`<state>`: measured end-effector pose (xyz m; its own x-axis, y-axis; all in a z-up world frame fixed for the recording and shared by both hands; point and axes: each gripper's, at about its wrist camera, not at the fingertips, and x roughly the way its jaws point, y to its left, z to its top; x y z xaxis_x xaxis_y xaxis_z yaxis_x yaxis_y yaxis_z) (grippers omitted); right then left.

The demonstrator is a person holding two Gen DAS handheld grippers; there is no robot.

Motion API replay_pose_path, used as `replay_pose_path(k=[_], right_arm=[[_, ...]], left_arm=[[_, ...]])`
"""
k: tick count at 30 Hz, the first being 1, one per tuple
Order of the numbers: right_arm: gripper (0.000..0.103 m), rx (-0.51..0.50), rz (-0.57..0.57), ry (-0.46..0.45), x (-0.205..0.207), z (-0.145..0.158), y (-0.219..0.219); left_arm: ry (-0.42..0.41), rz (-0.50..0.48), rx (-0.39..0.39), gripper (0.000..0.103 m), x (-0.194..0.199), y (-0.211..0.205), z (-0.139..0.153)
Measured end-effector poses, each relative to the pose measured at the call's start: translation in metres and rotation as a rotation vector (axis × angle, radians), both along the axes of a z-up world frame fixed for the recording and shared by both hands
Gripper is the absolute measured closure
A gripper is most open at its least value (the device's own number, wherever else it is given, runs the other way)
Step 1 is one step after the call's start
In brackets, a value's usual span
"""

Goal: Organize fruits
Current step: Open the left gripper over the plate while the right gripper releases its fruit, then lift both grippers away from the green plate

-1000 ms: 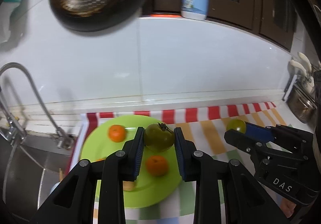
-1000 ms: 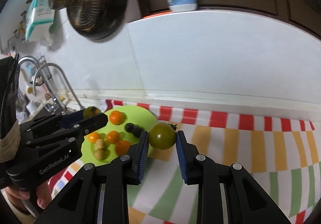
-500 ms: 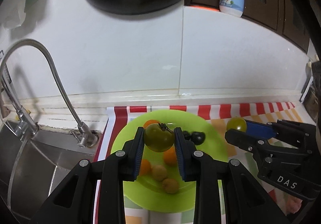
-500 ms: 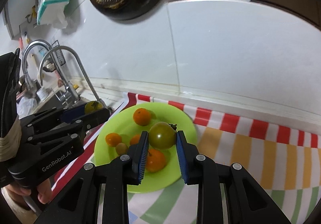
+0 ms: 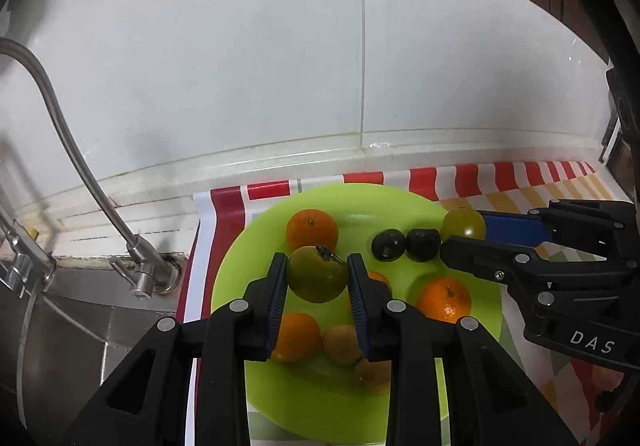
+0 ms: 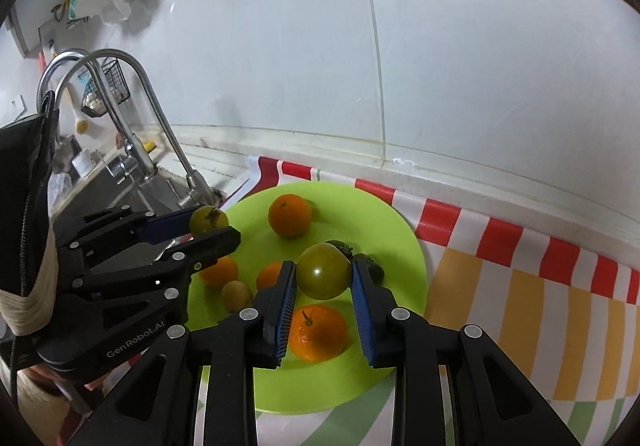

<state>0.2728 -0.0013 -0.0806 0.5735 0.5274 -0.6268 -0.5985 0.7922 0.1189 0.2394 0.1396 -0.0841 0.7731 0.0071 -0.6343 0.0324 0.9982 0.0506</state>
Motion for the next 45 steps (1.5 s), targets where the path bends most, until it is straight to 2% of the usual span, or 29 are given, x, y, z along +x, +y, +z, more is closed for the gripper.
replay_pose_path(k=[1,2,5,11,13,15,18,19,20,22,27,33,45], right_arm=[[0.074,0.001,0.002,0.005,0.001,-0.001,0.0],[0.074,0.002,0.003,0.008,0.002,-0.001,0.0],[0.069,0.008,-0.014,0.001,0.001,0.001,-0.003],[0.069,0.005,-0.051,-0.062,-0.019,0.016,-0.017],[0.067,0.006,-0.071,-0.087,-0.03,0.023,-0.026],[0.062,0.015,-0.09,-0.105,-0.04,0.03,-0.035],[0.06,0.028,-0.117,-0.125,-0.058,0.041,-0.05],[0.056,0.031,-0.129,-0.13,-0.064,0.044,-0.055],[0.046,0.035,-0.15,-0.138,-0.072,0.047,-0.062],[0.035,0.047,-0.189,-0.155,-0.086,0.051,-0.076],[0.023,0.047,-0.307,-0.17,-0.117,0.056,-0.109],[0.022,0.029,-0.41,-0.184,-0.157,0.061,-0.147],[0.019,0.021,-0.476,-0.219,-0.225,0.068,-0.181]], left_arm=[[0.001,0.002,0.003,0.058,0.0,0.0,0.0],[-0.005,0.006,0.008,0.054,-0.001,0.0,0.001],[-0.018,0.016,0.022,0.054,-0.006,-0.001,0.005],[-0.062,0.049,0.034,0.052,-0.032,-0.01,0.025],[-0.079,0.066,0.029,0.046,-0.045,-0.016,0.035],[-0.097,0.063,0.016,0.044,-0.056,-0.02,0.043],[-0.125,0.074,0.012,0.031,-0.073,-0.031,0.055],[-0.144,0.08,0.015,0.026,-0.081,-0.037,0.06],[-0.156,0.084,0.018,0.023,-0.086,-0.039,0.063],[-0.175,0.091,0.027,0.012,-0.097,-0.047,0.068],[-0.202,0.083,0.037,0.005,-0.126,-0.073,0.076],[-0.209,0.068,0.006,0.001,-0.159,-0.097,0.078],[-0.24,0.028,0.013,0.0,-0.212,-0.121,0.09]])
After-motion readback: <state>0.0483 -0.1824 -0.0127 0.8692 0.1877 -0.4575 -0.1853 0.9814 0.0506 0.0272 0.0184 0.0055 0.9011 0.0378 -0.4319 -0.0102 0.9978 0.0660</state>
